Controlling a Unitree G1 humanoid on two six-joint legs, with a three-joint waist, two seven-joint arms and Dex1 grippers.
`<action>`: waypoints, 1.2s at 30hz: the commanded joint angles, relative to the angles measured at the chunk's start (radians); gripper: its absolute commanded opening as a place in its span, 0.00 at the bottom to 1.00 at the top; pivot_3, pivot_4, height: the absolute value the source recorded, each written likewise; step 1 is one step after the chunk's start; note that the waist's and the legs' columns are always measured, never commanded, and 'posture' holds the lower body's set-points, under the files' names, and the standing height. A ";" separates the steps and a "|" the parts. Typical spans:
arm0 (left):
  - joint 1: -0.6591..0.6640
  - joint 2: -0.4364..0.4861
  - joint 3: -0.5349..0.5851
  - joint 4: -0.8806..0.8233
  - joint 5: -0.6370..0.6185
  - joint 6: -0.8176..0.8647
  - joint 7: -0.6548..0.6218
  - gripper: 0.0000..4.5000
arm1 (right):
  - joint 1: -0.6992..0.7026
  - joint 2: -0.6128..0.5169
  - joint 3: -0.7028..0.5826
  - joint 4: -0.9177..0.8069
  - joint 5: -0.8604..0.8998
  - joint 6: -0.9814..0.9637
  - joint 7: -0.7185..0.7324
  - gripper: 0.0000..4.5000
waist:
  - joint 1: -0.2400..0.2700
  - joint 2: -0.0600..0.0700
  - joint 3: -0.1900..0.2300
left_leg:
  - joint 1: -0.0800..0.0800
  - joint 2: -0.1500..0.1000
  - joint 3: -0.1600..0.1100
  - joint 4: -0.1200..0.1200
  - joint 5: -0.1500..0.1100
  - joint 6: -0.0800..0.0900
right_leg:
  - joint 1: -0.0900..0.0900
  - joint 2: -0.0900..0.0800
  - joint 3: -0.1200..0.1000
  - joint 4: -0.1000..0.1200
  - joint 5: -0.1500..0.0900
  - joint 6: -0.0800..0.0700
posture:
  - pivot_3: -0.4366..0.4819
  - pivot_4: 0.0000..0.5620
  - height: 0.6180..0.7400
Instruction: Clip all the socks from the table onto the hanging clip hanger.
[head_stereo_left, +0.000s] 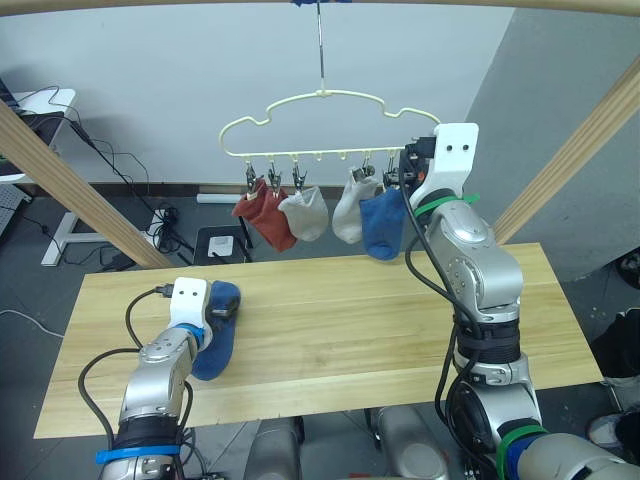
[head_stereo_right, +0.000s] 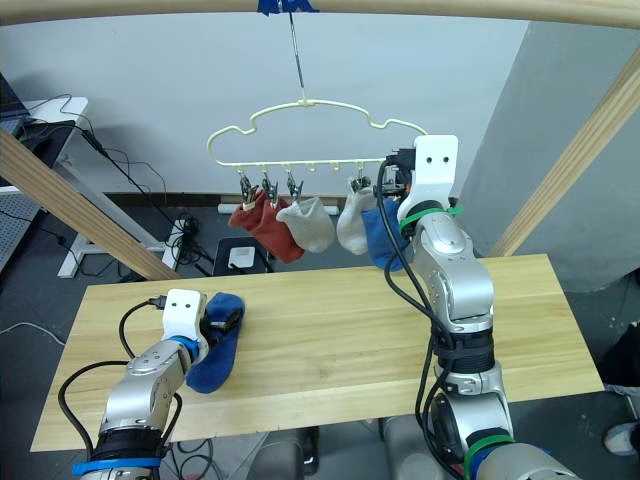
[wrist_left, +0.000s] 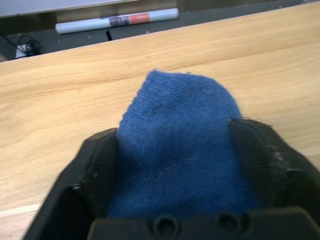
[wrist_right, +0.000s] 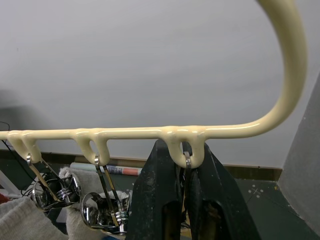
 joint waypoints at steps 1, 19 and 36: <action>0.026 0.008 -0.019 0.008 0.019 0.021 -0.003 0.61 | -0.022 0.004 0.007 -0.030 0.007 -0.012 0.006 0.00 | 0.000 0.000 0.000 | 0.000 0.000 0.000 0.000 0.000 0.000 | 0.000 0.000 0.000 0.000 0.000 0.000 | 0.29 0.46 1.00; -0.075 -0.095 -0.373 -0.352 -0.007 -0.089 -0.293 0.00 | -0.024 -0.002 0.003 -0.040 0.002 0.000 0.000 0.00 | 0.000 0.001 -0.001 | -0.001 0.000 0.001 -0.001 0.000 0.000 | 0.000 0.000 0.000 -0.002 0.000 0.000 | 0.27 0.45 1.00; -0.472 -0.463 -0.468 0.051 0.067 -0.310 -0.198 0.00 | -0.043 -0.009 -0.003 -0.039 0.005 0.018 -0.002 0.00 | -0.003 0.001 -0.001 | -0.002 -0.004 0.002 -0.001 0.000 0.000 | 0.000 0.002 0.001 -0.005 0.000 0.001 | 0.24 0.44 1.00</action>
